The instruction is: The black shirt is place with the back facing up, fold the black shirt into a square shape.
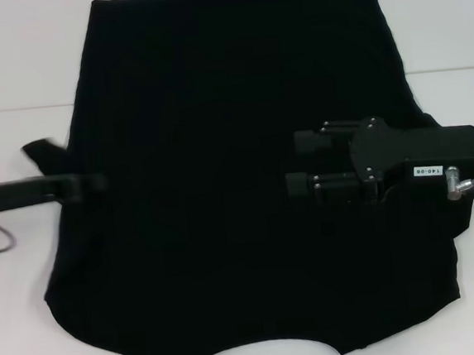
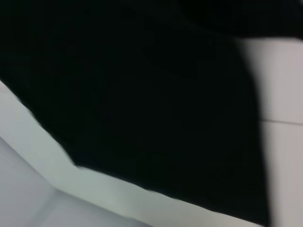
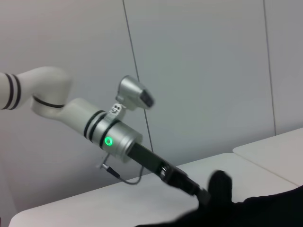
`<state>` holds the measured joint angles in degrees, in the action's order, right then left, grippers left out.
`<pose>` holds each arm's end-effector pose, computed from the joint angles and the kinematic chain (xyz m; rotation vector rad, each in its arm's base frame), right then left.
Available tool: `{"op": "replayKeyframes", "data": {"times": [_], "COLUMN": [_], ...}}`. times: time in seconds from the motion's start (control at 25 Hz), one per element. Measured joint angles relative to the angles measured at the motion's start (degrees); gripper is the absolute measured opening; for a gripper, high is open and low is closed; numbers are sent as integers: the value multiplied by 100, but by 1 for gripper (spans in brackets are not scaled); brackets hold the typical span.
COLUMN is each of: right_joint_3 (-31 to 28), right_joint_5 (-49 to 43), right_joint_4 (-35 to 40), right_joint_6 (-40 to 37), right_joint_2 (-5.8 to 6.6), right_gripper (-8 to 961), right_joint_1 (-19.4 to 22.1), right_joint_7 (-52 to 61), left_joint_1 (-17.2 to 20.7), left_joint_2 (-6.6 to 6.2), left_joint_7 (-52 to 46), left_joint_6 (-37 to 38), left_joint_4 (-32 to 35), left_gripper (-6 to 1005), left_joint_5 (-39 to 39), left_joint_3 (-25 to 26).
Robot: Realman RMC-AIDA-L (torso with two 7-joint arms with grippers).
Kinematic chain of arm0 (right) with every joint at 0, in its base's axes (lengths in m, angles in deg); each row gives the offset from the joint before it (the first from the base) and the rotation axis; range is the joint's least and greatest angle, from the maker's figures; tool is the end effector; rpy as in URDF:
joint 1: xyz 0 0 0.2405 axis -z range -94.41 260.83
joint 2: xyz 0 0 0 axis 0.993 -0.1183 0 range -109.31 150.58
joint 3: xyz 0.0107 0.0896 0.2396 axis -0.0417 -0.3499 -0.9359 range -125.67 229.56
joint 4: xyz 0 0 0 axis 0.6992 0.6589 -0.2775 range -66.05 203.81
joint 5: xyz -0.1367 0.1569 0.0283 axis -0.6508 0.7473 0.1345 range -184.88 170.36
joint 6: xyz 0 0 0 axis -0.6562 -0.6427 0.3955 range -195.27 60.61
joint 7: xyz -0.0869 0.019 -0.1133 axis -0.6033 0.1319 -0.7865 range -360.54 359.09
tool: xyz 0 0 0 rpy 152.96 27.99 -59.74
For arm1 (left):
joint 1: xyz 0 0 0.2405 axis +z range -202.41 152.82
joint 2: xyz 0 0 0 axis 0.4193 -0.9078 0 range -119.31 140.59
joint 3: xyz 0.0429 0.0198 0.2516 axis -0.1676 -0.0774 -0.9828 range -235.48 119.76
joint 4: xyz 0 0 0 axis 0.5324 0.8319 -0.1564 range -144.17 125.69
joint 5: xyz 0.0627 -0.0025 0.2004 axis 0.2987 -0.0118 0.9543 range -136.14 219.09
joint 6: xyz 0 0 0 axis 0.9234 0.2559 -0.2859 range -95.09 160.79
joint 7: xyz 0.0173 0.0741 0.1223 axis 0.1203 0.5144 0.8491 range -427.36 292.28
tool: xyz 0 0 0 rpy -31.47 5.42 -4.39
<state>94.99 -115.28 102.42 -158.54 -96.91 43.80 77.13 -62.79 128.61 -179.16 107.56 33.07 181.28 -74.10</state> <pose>0.2002 0.3623 -0.0019 -2.8217 0.4068 0.8603 -0.3094 0.3823 0.0538 -2.1715 -1.3316 -0.4792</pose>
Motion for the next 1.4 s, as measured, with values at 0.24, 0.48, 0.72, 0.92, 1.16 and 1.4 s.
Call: {"op": "replayKeyframes", "data": {"times": [0.24, 0.48, 0.72, 0.92, 1.16, 1.4], "right_joint_3": [-7, -7, -110, -192, -155, -201], "right_joint_5": [1, 1, 4, -11, -670, -1637], "right_joint_4": [19, 33, 38, 47, 66, 213], "right_joint_6": [-20, -15, 75, 512, 1146, 1243], "right_joint_2": [6, -3, 38, 240, 737, 1123], "right_gripper": [775, 774, 775, 774, 774, 773], "right_joint_1": [-8, -26, -38, 1, -18, 45], "right_joint_7": [-22, -17, 137, 999, 3434, 5221], "left_joint_1": [-214, -139, -56, -22, 86, 100], "left_joint_2": [316, 323, 376, 383, 412, 505], "left_joint_7": [263, 271, 448, 562, 2288, 3967], "left_joint_6": [-16, 239, 373, 590, 1335, 1712], "left_joint_4": [-48, -87, -88, -78, -480, -798], "left_gripper": [9, 29, 49, 159, 491, 620], "left_joint_5": [-82, -324, -700, -1099, -1929, -2013], "left_joint_3": [-1516, -1558, -1597, -1580, -1583, -1809]}}
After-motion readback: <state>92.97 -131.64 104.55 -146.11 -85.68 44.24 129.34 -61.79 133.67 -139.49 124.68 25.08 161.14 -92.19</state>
